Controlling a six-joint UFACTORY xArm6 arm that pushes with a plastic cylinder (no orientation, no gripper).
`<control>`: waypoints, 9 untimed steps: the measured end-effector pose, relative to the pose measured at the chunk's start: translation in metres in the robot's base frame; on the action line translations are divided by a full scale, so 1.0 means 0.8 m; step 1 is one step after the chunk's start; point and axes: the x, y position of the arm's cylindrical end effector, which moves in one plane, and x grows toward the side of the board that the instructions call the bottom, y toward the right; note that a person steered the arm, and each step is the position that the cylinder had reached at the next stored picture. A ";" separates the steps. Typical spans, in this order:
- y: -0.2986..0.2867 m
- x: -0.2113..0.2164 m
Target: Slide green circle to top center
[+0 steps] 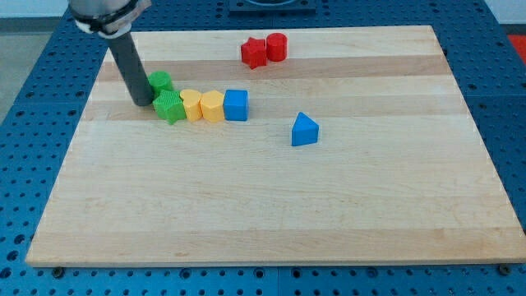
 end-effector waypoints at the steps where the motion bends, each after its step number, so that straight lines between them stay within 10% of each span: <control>1: 0.000 -0.028; 9: 0.167 -0.071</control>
